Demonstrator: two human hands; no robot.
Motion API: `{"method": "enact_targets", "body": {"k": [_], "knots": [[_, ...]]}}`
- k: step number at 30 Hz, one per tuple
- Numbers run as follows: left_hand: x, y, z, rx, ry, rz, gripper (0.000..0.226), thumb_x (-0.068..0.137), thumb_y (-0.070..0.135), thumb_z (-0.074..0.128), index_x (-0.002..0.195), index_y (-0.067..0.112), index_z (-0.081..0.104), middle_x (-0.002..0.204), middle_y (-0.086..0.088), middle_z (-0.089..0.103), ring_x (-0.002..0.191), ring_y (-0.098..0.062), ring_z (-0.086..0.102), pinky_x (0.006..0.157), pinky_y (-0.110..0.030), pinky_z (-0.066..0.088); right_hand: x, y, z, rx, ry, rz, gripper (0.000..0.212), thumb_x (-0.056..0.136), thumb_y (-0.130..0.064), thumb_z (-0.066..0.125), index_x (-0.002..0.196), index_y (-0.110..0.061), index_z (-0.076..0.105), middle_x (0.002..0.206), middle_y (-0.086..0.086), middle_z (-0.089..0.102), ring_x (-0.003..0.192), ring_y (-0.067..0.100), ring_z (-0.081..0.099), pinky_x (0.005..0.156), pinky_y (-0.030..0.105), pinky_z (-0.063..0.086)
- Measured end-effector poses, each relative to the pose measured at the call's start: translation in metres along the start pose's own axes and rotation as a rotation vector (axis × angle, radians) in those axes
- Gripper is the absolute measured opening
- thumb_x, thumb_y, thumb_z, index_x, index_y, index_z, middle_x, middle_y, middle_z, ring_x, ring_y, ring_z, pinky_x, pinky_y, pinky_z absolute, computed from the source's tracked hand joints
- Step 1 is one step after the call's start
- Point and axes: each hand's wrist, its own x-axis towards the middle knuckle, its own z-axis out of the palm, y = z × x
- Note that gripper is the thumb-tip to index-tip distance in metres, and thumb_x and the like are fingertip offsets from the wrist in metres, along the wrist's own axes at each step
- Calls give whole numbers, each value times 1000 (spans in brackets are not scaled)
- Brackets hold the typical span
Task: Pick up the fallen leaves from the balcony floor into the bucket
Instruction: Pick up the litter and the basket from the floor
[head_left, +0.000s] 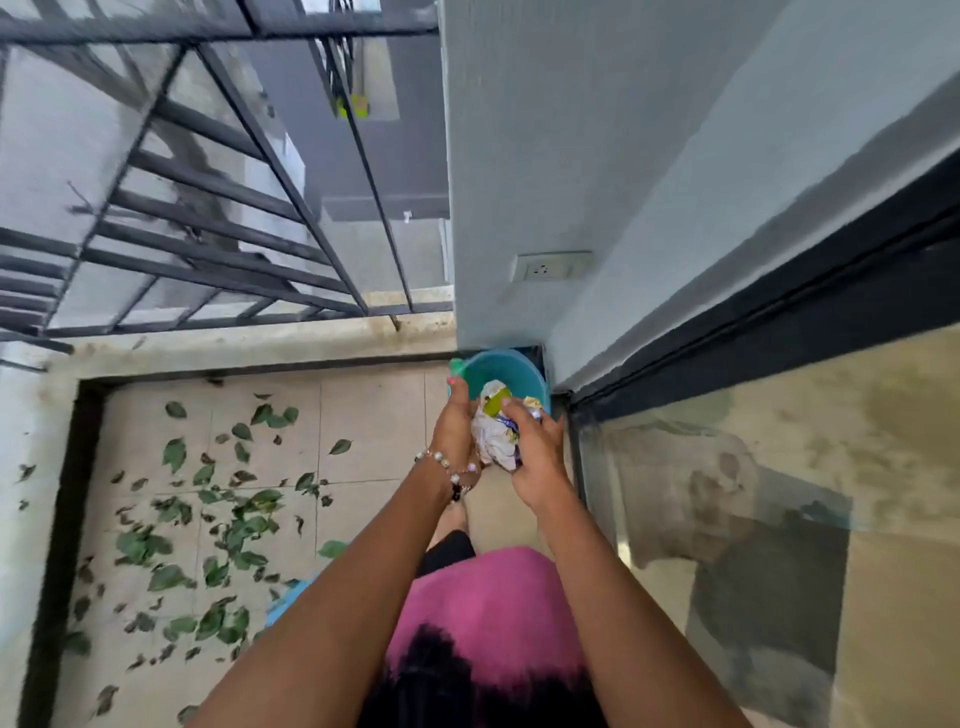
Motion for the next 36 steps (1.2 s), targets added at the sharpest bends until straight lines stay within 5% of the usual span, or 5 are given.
{"method": "enact_targets", "body": {"k": [11, 15, 20, 24, 36], "knots": [[224, -11, -49, -1, 242, 7, 63, 99, 56, 33, 121, 2, 58, 87, -3, 74, 90, -20, 70, 72, -27, 55, 240, 66, -16, -95, 151, 197, 4, 83, 0, 63, 83, -3, 65, 79, 12, 68, 61, 20, 66, 56, 28, 52], [283, -15, -67, 133, 323, 14, 57, 103, 47, 26, 145, 10, 38, 143, -1, 47, 137, -17, 38, 82, -24, 34, 331, 107, -32, -88, 217, 255, 15, 85, -14, 69, 97, -6, 66, 100, 14, 69, 83, 30, 67, 69, 43, 56], [332, -32, -115, 106, 415, -6, 65, 100, 55, 29, 146, 10, 37, 138, 4, 47, 123, -4, 53, 84, -17, 40, 373, 128, -42, -126, 230, 335, 40, 90, -47, 61, 117, -17, 56, 109, 9, 63, 87, 32, 63, 81, 56, 49], [314, -34, -125, 66, 421, -34, 69, 95, 61, 42, 146, 14, 40, 149, 3, 42, 134, -17, 43, 105, -33, 38, 354, 124, -43, -206, 298, 277, 29, 93, -34, 62, 113, -13, 58, 108, 6, 59, 91, 22, 55, 85, 42, 48], [97, 17, -55, 315, 525, 119, 8, 94, 29, 58, 89, 23, 61, 97, -4, 70, 73, -19, 65, 62, -29, 47, 162, 4, 2, -794, -2, 123, 17, 85, -7, 55, 69, -13, 59, 62, 6, 54, 52, 15, 49, 43, 24, 38]]}}
